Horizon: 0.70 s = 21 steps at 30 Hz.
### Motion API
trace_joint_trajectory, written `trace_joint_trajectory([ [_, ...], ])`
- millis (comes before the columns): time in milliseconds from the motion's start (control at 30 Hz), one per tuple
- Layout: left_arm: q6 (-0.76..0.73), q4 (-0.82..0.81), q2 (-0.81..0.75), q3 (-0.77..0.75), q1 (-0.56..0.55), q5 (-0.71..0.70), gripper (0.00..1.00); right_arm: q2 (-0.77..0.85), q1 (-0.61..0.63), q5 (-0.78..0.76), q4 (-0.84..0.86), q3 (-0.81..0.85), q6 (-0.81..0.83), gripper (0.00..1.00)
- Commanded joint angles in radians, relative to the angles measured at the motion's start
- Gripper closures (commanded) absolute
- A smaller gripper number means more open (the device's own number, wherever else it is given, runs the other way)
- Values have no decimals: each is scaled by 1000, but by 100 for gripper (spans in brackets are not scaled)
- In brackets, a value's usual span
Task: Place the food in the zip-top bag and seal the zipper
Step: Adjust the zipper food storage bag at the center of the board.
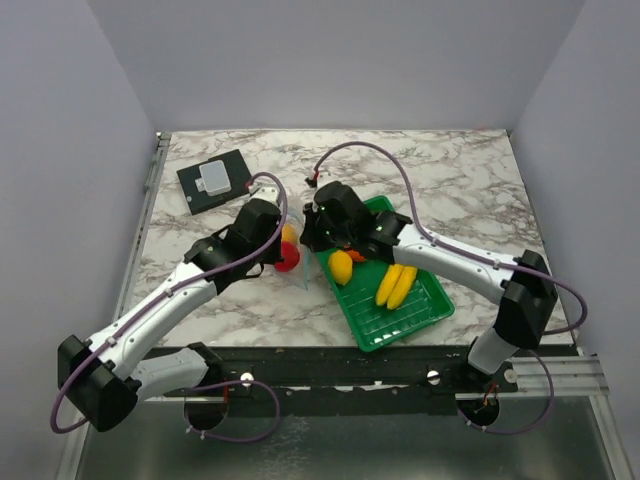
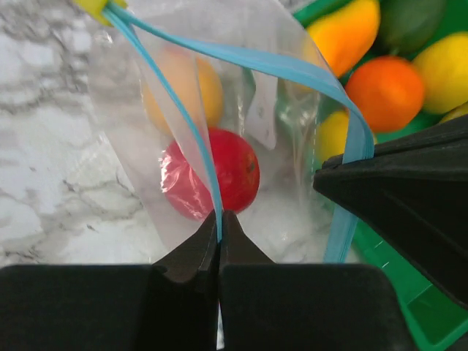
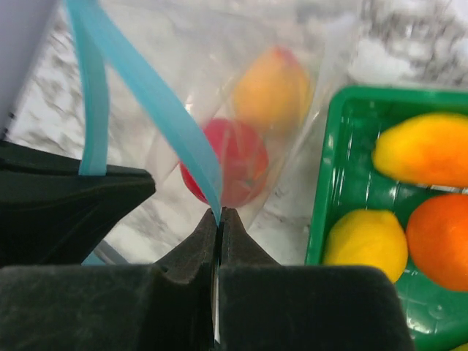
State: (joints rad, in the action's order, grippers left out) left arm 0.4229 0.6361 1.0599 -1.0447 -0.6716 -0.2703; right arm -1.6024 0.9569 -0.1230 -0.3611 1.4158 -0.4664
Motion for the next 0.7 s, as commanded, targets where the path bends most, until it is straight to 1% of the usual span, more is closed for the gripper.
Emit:
trace_joint_trajectory([
  [0,60,-46,5,96,-2,93,100,-29,-3,75,7,-53,-38,99],
  [67,54,-26,-14,64,-2,97,100,-7,-3,55,4,-45,-25,99],
  [200,21,38,-61,-68,-2,85,100,49,-3,28,-18,-13,-5,99],
  [300,3,76,-99,-131,-2,61,99,91,-3,14,-22,-9,2,99],
  [367,-4,90,-124,-151,-2,38,99,118,-3,3,-25,-9,7,99],
  [500,-3,92,-181,-178,-3,57,98,181,-2,3,-25,-9,8,99],
  [667,-5,108,-189,-196,-3,83,97,199,-1,27,-50,13,13,99],
])
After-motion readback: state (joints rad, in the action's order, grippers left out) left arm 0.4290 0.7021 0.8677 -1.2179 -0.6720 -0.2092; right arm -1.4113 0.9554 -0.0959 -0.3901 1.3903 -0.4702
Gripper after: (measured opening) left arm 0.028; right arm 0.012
